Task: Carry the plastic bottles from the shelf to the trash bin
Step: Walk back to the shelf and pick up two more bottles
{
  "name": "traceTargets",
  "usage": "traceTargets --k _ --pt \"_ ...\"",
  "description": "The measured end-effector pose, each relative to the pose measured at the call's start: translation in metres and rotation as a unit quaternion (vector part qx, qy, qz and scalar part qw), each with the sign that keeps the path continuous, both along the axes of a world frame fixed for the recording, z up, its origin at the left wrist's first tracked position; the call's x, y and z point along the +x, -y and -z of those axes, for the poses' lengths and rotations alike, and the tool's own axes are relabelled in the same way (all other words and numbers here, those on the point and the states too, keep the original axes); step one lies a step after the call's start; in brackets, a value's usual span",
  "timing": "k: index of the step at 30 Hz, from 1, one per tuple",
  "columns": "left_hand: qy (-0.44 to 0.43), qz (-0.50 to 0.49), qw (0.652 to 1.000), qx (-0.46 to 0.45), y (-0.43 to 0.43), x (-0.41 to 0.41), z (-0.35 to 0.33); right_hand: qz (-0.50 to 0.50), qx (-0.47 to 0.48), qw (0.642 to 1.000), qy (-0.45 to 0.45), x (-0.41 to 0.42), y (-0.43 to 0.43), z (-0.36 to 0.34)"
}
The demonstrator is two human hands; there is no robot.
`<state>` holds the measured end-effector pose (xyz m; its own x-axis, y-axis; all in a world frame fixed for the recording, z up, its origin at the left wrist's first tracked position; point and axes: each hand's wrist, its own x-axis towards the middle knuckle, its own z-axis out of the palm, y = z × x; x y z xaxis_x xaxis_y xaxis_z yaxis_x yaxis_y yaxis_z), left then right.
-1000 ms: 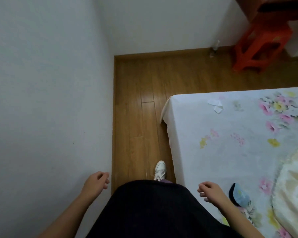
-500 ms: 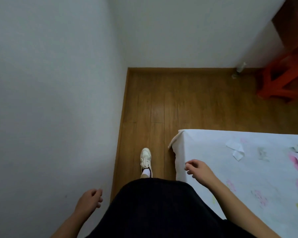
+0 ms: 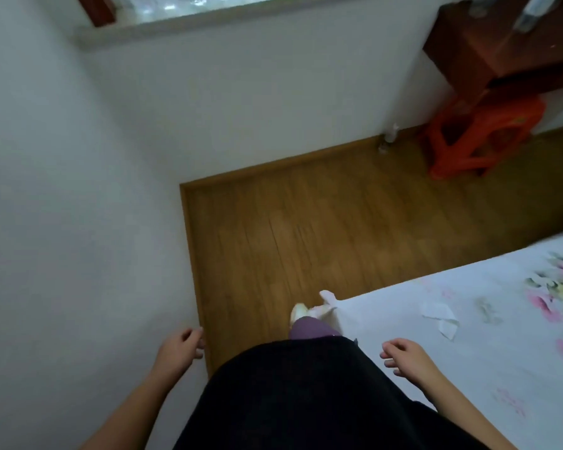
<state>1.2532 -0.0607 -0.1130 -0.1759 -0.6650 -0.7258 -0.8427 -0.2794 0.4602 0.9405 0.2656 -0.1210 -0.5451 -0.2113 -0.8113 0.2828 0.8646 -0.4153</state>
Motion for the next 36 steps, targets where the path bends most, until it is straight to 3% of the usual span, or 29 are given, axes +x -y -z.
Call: traceTargets --k 9,14,18,23,26,31,36 --pt "0.044 0.023 0.998 0.028 0.122 -0.104 0.013 0.033 -0.013 0.999 0.024 -0.107 0.134 0.018" --pt "0.068 0.017 0.997 0.03 0.188 -0.181 0.002 -0.011 -0.084 0.996 -0.008 -0.204 0.233 -0.006" --pt "0.046 0.07 0.996 0.025 0.236 -0.266 -0.009 0.003 -0.136 0.989 -0.051 -0.275 0.276 -0.033" --pt "0.043 0.138 0.989 0.016 0.284 -0.375 0.005 0.094 -0.136 0.984 -0.065 -0.329 0.271 -0.039" --pt "0.042 0.211 0.976 0.013 0.325 -0.439 0.052 0.167 -0.105 0.979 -0.047 -0.349 0.25 -0.028" --pt "0.018 0.298 0.954 0.033 0.345 -0.582 0.064 0.284 -0.052 0.957 -0.039 -0.373 0.211 -0.012" --pt "0.013 0.45 0.893 0.021 0.278 -0.753 -0.011 0.432 -0.016 0.901 -0.041 -0.377 0.179 -0.014"
